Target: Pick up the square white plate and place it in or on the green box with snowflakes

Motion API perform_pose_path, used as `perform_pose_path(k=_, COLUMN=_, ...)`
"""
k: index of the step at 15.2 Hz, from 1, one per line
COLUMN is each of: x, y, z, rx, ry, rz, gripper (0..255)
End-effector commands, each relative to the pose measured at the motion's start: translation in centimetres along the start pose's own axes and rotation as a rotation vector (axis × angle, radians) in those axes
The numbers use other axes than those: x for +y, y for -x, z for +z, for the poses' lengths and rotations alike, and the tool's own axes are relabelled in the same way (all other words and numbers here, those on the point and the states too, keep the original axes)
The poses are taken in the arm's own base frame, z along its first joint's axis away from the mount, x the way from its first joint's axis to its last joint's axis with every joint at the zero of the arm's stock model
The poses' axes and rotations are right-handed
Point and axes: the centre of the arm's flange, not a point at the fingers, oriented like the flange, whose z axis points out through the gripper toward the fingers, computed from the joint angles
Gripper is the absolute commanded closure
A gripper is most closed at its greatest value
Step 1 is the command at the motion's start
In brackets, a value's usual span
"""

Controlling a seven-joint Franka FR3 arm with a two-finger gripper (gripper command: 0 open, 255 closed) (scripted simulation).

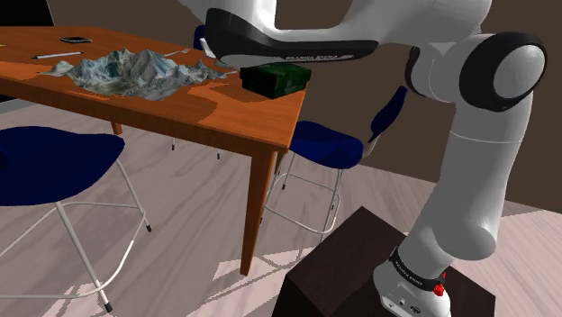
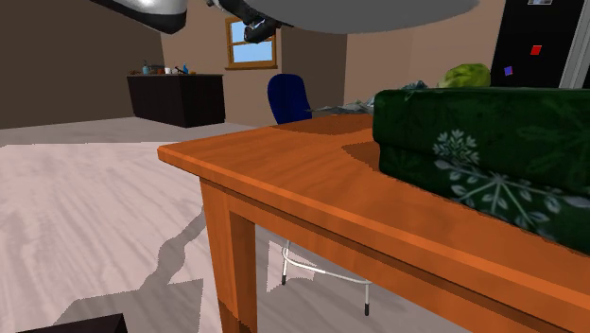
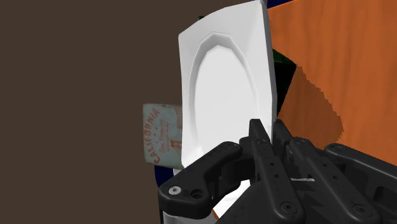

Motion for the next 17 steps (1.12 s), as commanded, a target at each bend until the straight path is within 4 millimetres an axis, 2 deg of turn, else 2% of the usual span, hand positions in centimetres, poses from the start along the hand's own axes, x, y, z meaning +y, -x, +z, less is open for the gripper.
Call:
perform_pose_path(k=1, x=1.0, y=0.4, z=2.4, rx=0.001, ry=-0.001, rz=0.000, gripper=255)
perform_pose_path(k=15, x=8.7, y=0.7, z=19.2, rx=0.001, ry=-0.001, rz=0.000, gripper=255)
perform_pose_path(k=16, x=9.5, y=0.7, z=20.8, rx=0.001, ry=-0.001, rz=0.000, gripper=255)
perform_pose_path(k=17, x=9.0, y=0.7, z=21.0, rx=0.001, ry=-0.001, rz=0.000, gripper=255)
